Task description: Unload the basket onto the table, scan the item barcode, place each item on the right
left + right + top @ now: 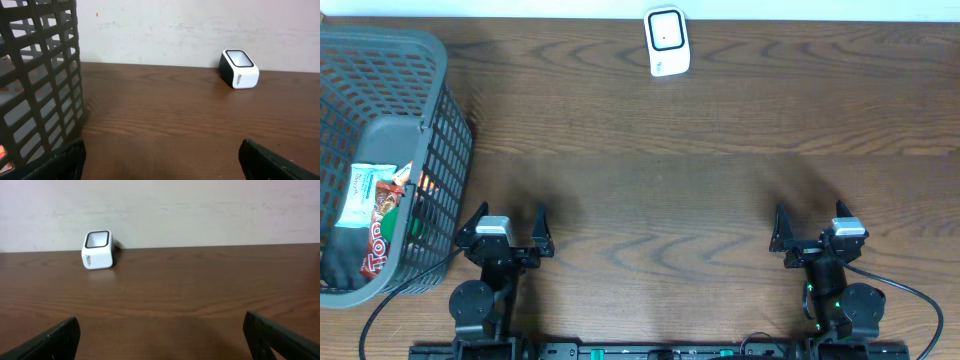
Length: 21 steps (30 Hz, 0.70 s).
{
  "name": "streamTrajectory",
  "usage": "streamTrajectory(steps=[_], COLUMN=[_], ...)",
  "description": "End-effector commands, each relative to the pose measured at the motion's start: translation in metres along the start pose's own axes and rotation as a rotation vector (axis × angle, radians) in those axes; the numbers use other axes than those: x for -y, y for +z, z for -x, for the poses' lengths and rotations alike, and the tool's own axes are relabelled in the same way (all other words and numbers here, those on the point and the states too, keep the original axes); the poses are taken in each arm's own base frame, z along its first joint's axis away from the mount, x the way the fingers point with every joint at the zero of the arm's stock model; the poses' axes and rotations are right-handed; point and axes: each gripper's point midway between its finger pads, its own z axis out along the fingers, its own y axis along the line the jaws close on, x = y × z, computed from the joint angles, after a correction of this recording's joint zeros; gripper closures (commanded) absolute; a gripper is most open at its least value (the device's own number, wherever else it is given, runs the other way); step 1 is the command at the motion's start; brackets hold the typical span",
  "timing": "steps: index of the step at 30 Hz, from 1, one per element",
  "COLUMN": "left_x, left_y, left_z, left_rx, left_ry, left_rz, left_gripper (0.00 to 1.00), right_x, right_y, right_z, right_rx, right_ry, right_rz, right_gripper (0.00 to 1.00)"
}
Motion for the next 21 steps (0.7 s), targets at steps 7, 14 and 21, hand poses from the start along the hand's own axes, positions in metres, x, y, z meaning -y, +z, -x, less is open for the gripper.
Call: streamTrajectory(steps=[7,14,21], left_x=[-0.0008,-0.0008,-0.0003], left_y=[0.0013,0.0013,0.0013], left_z=[-0.0155,-0.0155,-0.0156], left_rx=[-0.041,-0.041,-0.042], left_ry=[-0.009,-0.009,-0.009], left_rz=[0.002,0.002,-0.001], left_gripper=[0.02,0.02,0.02], right_x=[-0.0018,-0.0018,-0.0018], right_y=[0.0000,0.0000,0.0000], right_z=[-0.0008,-0.0008,-0.0008], right_rx=[-0.002,-0.002,-0.002], right_ry=[0.009,0.009,0.009], right_rz=[0.006,0.006,0.006], right_gripper=[0.01,0.01,0.01])
